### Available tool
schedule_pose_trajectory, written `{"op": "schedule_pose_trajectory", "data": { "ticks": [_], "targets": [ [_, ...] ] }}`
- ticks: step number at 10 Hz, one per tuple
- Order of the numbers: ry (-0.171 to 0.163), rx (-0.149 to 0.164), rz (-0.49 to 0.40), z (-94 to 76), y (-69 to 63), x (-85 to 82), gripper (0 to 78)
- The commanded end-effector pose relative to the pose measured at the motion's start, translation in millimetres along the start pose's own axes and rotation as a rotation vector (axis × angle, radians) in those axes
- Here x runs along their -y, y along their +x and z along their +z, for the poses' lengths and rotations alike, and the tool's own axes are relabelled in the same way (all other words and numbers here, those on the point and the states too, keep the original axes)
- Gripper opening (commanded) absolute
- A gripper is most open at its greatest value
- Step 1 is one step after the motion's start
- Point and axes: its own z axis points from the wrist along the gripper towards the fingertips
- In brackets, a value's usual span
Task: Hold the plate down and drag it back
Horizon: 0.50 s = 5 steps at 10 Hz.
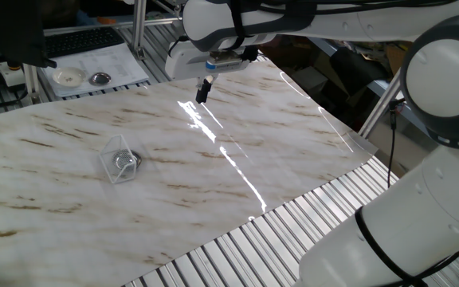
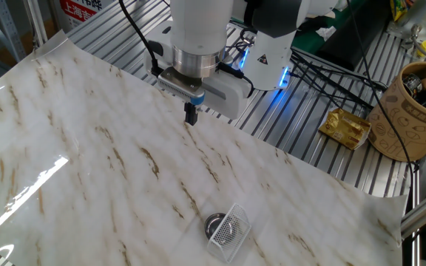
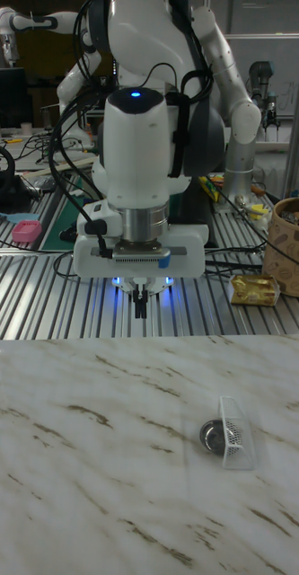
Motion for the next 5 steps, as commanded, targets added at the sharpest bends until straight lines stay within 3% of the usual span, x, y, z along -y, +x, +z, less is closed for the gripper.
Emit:
{"op": "schedule_pose_trajectory", "data": {
  "ticks": [1,5],
  "targets": [
    [-0.116,-0.011,0.284,-0.1,-0.1,-0.1,0.0],
    [-0.123,-0.012,0.273,-0.1,-0.1,-0.4,0.0]
  ]
}}
